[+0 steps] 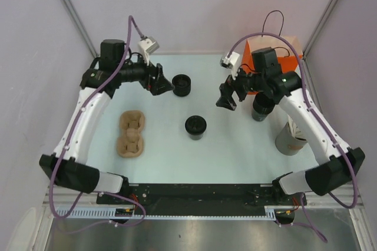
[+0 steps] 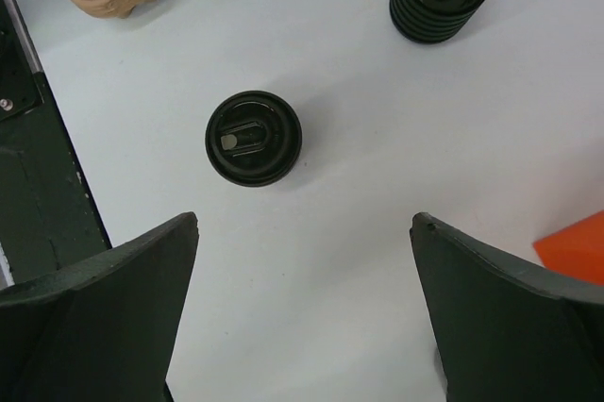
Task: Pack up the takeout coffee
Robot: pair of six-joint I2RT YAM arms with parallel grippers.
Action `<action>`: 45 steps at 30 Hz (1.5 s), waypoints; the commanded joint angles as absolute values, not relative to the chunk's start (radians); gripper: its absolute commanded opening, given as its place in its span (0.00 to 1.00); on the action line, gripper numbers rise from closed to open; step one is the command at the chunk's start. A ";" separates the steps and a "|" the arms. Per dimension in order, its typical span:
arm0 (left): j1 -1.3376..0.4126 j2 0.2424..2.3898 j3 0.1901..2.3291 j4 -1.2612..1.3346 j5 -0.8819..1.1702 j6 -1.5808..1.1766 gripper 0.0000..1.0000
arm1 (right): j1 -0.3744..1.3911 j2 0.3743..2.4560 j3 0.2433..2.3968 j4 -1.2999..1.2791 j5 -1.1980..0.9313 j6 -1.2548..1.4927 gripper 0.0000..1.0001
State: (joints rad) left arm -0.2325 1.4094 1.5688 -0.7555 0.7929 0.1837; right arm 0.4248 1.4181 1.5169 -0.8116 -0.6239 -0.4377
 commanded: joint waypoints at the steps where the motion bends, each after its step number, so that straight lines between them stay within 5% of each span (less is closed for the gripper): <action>1: -0.213 1.266 1.555 -0.793 0.626 0.185 1.00 | 0.474 1.306 1.537 -0.854 -0.543 -0.494 1.00; 10: -0.207 0.977 1.424 -0.793 0.296 0.210 1.00 | 0.549 1.114 1.450 -0.859 -0.388 -0.555 1.00; 19: -0.135 0.810 1.282 -0.736 0.339 0.233 1.00 | 0.667 1.132 1.430 -0.924 -0.308 -0.614 0.98; 32: -0.126 0.905 1.308 -0.689 0.273 0.218 1.00 | 0.922 1.469 1.443 -0.762 -0.077 -0.549 0.81; 36: -0.124 0.900 1.313 -0.684 0.273 0.216 1.00 | 0.916 1.589 1.508 -0.772 -0.081 -0.497 0.71; 45: -0.124 0.925 1.336 -0.716 0.184 0.186 1.00 | 0.908 1.744 1.615 -0.804 -0.147 -0.462 0.67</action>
